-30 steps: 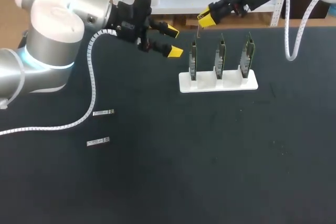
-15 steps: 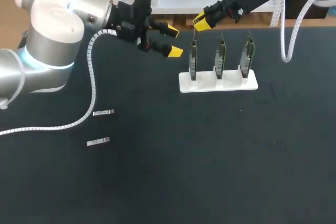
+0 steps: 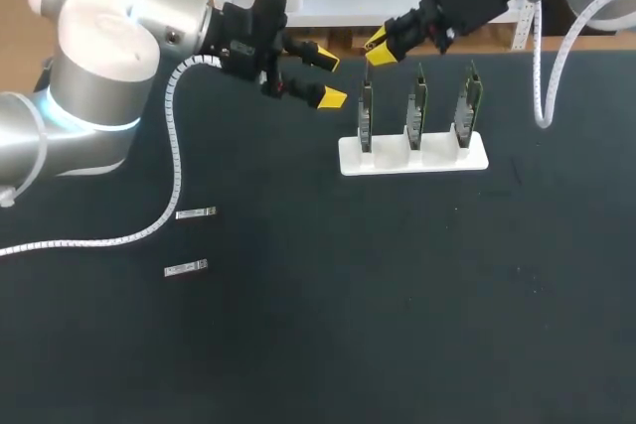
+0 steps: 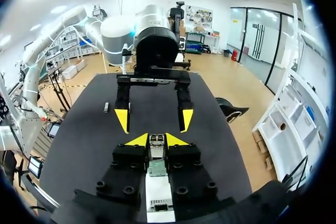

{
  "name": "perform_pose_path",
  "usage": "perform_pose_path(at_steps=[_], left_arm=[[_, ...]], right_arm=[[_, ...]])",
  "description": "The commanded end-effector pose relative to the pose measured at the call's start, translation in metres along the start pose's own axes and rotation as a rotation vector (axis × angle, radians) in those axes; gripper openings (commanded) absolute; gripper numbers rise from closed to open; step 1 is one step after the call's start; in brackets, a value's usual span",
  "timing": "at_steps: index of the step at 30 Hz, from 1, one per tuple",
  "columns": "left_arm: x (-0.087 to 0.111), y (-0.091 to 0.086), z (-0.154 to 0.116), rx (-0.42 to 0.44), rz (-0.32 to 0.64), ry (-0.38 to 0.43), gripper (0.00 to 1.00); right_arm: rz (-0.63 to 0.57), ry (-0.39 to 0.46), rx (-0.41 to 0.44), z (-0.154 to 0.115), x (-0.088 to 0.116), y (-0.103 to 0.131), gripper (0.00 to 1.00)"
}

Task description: Pick up the optical module with the left hand, and insert it into the network port with the right hand.

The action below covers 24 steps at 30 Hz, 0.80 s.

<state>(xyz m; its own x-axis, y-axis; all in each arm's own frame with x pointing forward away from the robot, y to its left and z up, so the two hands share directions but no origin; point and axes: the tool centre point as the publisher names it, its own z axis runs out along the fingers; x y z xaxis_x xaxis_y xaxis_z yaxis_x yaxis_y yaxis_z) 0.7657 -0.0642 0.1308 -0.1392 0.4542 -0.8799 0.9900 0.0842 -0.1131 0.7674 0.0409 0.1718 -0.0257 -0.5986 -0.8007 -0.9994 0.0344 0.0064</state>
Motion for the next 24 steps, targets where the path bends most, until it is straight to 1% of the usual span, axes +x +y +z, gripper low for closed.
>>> perform_pose_path(at_steps=[1,13,24], left_arm=[[-0.0009,0.0017,0.0002,0.003,-0.002,0.005,1.0],[-0.0009,0.0017,0.0002,0.003,-0.002,0.005,1.0],[-0.0009,0.0017,0.0002,0.003,-0.002,0.005,1.0]], right_arm=[[-0.001,0.001,0.006,0.0007,0.0017,0.0037,0.0],[-0.005,0.001,0.001,0.0043,0.0009,0.0017,0.0],[-0.018,0.017,-0.009,0.0059,0.0026,0.0,0.0]])
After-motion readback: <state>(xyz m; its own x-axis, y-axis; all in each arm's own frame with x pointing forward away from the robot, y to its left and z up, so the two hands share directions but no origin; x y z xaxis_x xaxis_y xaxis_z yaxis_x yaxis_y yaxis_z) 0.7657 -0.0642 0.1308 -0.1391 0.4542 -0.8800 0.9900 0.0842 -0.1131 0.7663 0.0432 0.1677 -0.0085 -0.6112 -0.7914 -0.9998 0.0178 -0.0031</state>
